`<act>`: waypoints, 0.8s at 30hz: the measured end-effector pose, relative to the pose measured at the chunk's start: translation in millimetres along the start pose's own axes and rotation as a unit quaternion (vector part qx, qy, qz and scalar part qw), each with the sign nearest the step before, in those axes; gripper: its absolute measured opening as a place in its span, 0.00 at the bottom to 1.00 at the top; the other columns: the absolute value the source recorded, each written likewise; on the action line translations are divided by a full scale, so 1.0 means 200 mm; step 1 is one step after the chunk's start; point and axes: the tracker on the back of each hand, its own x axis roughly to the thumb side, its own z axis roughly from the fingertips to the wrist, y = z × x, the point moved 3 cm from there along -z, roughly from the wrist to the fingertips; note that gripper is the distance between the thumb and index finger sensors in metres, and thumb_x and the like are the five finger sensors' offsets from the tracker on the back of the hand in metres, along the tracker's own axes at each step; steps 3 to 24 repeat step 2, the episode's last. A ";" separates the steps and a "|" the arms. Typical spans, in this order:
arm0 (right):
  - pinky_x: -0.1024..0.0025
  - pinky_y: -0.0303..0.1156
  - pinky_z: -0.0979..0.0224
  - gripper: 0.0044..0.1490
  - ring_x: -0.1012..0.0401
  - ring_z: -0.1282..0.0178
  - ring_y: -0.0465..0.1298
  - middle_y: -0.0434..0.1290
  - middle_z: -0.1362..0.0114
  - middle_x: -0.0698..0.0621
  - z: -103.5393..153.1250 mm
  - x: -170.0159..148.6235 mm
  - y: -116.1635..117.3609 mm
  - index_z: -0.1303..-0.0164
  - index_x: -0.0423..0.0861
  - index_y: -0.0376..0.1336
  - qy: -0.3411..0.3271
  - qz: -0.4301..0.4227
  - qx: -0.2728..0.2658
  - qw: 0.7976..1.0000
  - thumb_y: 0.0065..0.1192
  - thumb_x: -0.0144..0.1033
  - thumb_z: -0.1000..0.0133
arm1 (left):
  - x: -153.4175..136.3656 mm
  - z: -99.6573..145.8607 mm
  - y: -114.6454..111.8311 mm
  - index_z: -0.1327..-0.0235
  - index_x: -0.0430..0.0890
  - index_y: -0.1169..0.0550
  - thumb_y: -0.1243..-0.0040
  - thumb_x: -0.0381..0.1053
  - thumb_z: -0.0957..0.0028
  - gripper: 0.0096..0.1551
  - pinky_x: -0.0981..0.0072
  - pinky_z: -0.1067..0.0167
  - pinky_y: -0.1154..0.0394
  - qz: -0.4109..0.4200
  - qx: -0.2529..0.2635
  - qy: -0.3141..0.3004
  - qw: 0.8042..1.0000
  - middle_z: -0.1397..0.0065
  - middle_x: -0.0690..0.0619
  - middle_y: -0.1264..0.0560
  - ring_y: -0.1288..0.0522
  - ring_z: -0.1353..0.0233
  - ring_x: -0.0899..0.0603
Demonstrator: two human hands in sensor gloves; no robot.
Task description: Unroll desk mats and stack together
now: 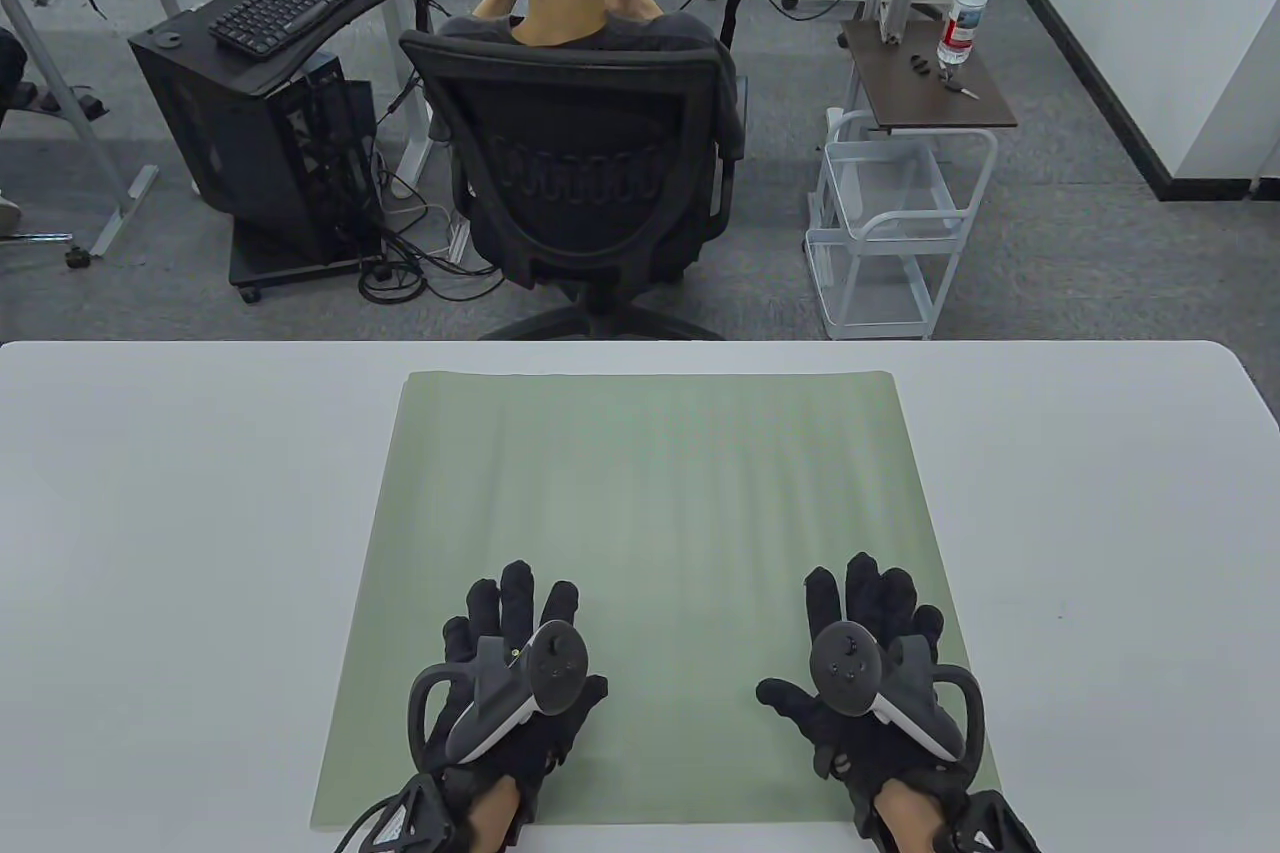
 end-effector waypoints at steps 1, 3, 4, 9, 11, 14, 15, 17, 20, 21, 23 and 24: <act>0.32 0.23 0.29 0.66 0.38 0.25 0.17 0.11 0.23 0.45 0.00 0.00 0.00 0.30 0.56 0.16 0.000 -0.001 0.003 1.000 0.45 0.75 0.55 | 0.00 0.00 0.00 0.27 0.59 0.49 0.44 0.72 0.62 0.51 0.27 0.28 0.51 0.000 -0.001 0.000 1.000 0.17 0.43 0.62 0.58 0.19 0.27; 0.32 0.23 0.29 0.66 0.38 0.25 0.17 0.11 0.23 0.45 0.00 0.00 0.01 0.30 0.56 0.16 0.001 -0.003 0.007 1.000 0.45 0.75 0.55 | 0.00 0.00 0.00 0.27 0.59 0.49 0.44 0.72 0.62 0.51 0.27 0.28 0.51 0.000 -0.001 0.001 1.000 0.17 0.43 0.62 0.57 0.19 0.27; 0.32 0.23 0.29 0.66 0.38 0.25 0.17 0.11 0.23 0.45 0.00 0.00 0.01 0.30 0.56 0.16 0.001 -0.003 0.007 1.000 0.45 0.75 0.55 | 0.00 0.00 0.00 0.27 0.59 0.49 0.44 0.72 0.62 0.51 0.27 0.28 0.51 0.000 -0.001 0.001 1.000 0.17 0.43 0.62 0.57 0.19 0.27; 0.32 0.23 0.29 0.66 0.38 0.25 0.17 0.11 0.23 0.45 0.00 0.00 0.01 0.30 0.56 0.16 0.001 -0.003 0.007 1.000 0.45 0.75 0.55 | 0.00 0.00 0.00 0.27 0.59 0.49 0.44 0.72 0.62 0.51 0.27 0.28 0.51 0.000 -0.001 0.001 1.000 0.17 0.43 0.62 0.57 0.19 0.27; 0.32 0.23 0.29 0.66 0.38 0.25 0.17 0.11 0.23 0.45 0.00 0.00 0.01 0.30 0.56 0.16 0.001 -0.003 0.007 1.000 0.45 0.75 0.55 | 0.00 0.00 0.00 0.27 0.59 0.49 0.44 0.72 0.62 0.51 0.27 0.28 0.51 0.000 -0.001 0.001 1.000 0.17 0.43 0.62 0.57 0.19 0.27; 0.32 0.23 0.29 0.66 0.38 0.25 0.17 0.11 0.23 0.45 0.00 0.00 0.01 0.30 0.56 0.16 0.001 -0.003 0.007 1.000 0.45 0.75 0.55 | 0.00 0.00 0.00 0.27 0.59 0.49 0.44 0.72 0.62 0.51 0.27 0.28 0.51 0.000 -0.001 0.001 1.000 0.17 0.43 0.62 0.57 0.19 0.27; 0.32 0.23 0.29 0.66 0.38 0.25 0.17 0.11 0.23 0.45 0.00 0.00 0.01 0.30 0.56 0.16 0.001 -0.003 0.007 1.000 0.45 0.75 0.55 | 0.00 0.00 0.00 0.27 0.59 0.49 0.44 0.72 0.62 0.51 0.27 0.28 0.51 0.000 -0.001 0.001 1.000 0.17 0.43 0.62 0.57 0.19 0.27; 0.32 0.23 0.29 0.66 0.38 0.25 0.17 0.11 0.23 0.45 0.00 0.00 0.01 0.30 0.56 0.16 0.001 -0.003 0.007 1.000 0.45 0.75 0.55 | 0.00 0.00 0.00 0.27 0.59 0.49 0.44 0.72 0.62 0.51 0.27 0.28 0.51 0.000 -0.001 0.001 1.000 0.17 0.43 0.62 0.57 0.19 0.27; 0.32 0.23 0.29 0.66 0.38 0.25 0.17 0.11 0.23 0.45 0.00 0.00 0.01 0.30 0.56 0.16 0.001 -0.003 0.007 1.000 0.45 0.75 0.55 | 0.00 0.00 0.00 0.27 0.59 0.49 0.44 0.72 0.62 0.51 0.27 0.28 0.51 0.000 -0.001 0.001 1.000 0.17 0.43 0.62 0.57 0.19 0.27; 0.32 0.23 0.29 0.66 0.38 0.25 0.17 0.11 0.23 0.45 0.00 0.00 0.01 0.30 0.56 0.16 0.001 -0.003 0.007 1.000 0.45 0.75 0.55 | 0.00 0.00 0.00 0.27 0.59 0.49 0.44 0.72 0.62 0.51 0.27 0.28 0.51 0.000 -0.001 0.001 1.000 0.17 0.43 0.62 0.57 0.19 0.27; 0.32 0.23 0.29 0.66 0.38 0.25 0.17 0.11 0.23 0.45 0.00 0.00 0.01 0.30 0.56 0.16 0.001 -0.003 0.007 1.000 0.45 0.75 0.55 | 0.00 0.00 0.00 0.27 0.59 0.49 0.44 0.72 0.62 0.51 0.27 0.28 0.51 0.000 -0.001 0.001 1.000 0.17 0.43 0.62 0.57 0.19 0.27; 0.32 0.23 0.29 0.66 0.38 0.25 0.17 0.11 0.23 0.45 0.00 0.00 0.01 0.30 0.56 0.16 0.001 -0.003 0.007 1.000 0.45 0.75 0.55 | 0.00 0.00 0.00 0.27 0.59 0.49 0.44 0.72 0.62 0.51 0.27 0.28 0.51 0.000 -0.001 0.001 1.000 0.17 0.43 0.62 0.57 0.19 0.27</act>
